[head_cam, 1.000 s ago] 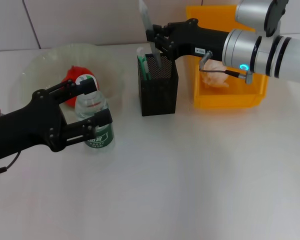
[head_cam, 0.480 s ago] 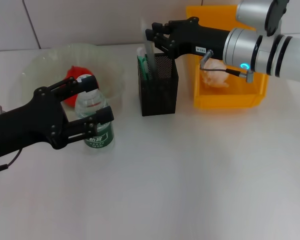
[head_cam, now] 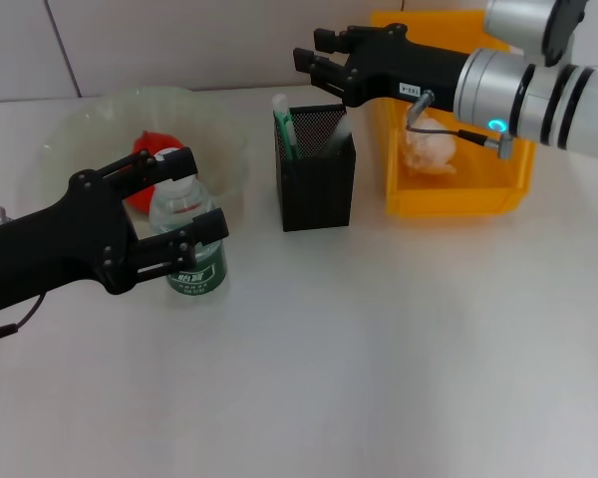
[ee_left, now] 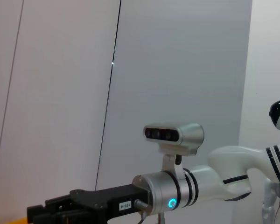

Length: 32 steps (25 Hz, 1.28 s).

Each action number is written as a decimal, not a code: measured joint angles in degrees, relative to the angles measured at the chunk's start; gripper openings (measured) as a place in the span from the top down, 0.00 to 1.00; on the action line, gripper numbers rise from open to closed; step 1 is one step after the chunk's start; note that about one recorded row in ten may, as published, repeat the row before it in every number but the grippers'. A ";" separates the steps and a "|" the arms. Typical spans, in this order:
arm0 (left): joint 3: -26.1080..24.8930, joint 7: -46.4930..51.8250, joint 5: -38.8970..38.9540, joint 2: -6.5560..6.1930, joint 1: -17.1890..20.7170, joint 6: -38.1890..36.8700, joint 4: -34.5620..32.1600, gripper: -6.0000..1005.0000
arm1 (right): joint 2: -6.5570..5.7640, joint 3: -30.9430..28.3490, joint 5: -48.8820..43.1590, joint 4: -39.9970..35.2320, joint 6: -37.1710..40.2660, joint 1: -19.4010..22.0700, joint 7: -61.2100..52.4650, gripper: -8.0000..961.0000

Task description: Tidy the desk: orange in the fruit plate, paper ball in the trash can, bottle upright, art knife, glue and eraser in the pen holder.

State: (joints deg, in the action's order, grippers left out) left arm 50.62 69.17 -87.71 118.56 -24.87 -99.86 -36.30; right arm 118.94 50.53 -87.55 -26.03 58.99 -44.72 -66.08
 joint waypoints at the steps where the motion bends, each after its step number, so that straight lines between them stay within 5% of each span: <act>1: -0.01 0.00 0.00 0.00 0.00 0.01 0.00 0.20 | 0.04 0.00 0.05 -0.93 1.11 0.60 -0.30 0.63; 13: -0.43 0.54 0.00 -0.17 0.00 0.02 -0.52 0.20 | -0.03 0.01 0.16 -17.74 19.00 12.64 -11.75 0.61; 16: -0.55 0.81 0.00 -0.34 -0.03 0.02 -0.74 0.20 | -0.15 0.46 -1.43 -21.01 21.97 14.44 -14.11 0.50; 32: -1.17 4.45 -1.76 -2.76 1.02 -0.39 -4.34 0.20 | 0.01 3.33 -12.95 -30.11 33.93 14.54 -24.52 0.31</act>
State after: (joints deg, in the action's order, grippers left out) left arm 49.45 73.62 -89.47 115.80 -23.85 -100.25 -40.64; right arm 118.95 53.86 -100.50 -56.14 92.92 -30.18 -90.60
